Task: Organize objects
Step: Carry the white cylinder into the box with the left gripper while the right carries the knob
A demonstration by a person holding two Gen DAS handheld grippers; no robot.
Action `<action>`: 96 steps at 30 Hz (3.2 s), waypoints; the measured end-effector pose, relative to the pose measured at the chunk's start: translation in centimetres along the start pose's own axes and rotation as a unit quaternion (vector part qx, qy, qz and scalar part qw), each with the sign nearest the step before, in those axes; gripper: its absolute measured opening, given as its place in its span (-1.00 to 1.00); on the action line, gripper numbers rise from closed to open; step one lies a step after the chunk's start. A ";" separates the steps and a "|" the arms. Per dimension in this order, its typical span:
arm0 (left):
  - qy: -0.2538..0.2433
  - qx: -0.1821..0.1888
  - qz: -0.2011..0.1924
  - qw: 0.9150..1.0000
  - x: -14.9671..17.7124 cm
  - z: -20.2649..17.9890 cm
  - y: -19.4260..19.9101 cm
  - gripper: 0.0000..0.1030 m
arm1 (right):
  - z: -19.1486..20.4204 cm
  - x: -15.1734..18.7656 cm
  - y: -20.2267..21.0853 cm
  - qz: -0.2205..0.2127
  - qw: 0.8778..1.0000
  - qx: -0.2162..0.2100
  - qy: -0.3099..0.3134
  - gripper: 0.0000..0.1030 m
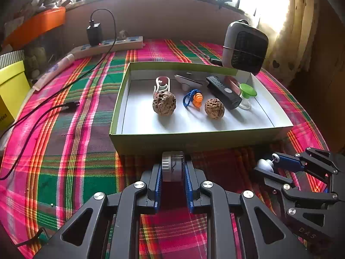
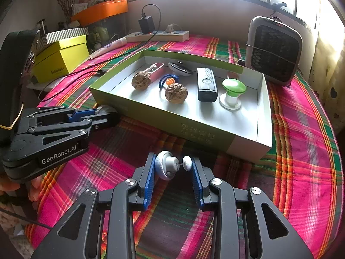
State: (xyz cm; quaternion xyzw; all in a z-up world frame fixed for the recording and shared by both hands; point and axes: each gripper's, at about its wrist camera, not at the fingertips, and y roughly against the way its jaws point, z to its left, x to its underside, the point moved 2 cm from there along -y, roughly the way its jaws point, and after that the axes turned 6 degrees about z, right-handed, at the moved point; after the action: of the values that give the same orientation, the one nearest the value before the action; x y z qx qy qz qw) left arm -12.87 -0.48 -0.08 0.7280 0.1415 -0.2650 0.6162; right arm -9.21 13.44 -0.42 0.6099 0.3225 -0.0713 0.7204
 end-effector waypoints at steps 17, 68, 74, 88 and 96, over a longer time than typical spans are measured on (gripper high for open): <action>-0.002 0.001 -0.012 1.000 0.0 -0.1 0.9 -0.67 | 0.3 0.1 0.6 -0.009 1.000 0.006 0.005 -0.37; -0.019 0.013 -0.010 1.000 -5.9 -0.8 -2.1 -0.67 | -4.5 -5.4 -1.7 -0.002 1.000 0.030 0.000 -0.37; -0.020 0.012 0.001 1.000 -6.0 -1.0 -3.0 -0.67 | -4.9 -5.7 -2.3 0.004 1.000 0.028 -0.003 -0.37; -0.021 0.008 0.012 1.000 -6.2 -1.2 -4.0 -0.67 | -5.7 -6.1 -3.0 0.017 0.999 0.025 -0.008 -0.37; -0.021 0.008 0.013 1.000 -6.3 -1.2 -4.0 -0.66 | -5.7 -6.2 -3.3 0.022 0.999 0.024 -0.010 -0.37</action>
State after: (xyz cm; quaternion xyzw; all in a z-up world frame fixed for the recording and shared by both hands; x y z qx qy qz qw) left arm -19.87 2.22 0.27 0.7289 0.1170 -0.2729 0.6169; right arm -17.86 16.11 -0.02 0.6331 0.3002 -0.0694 0.7101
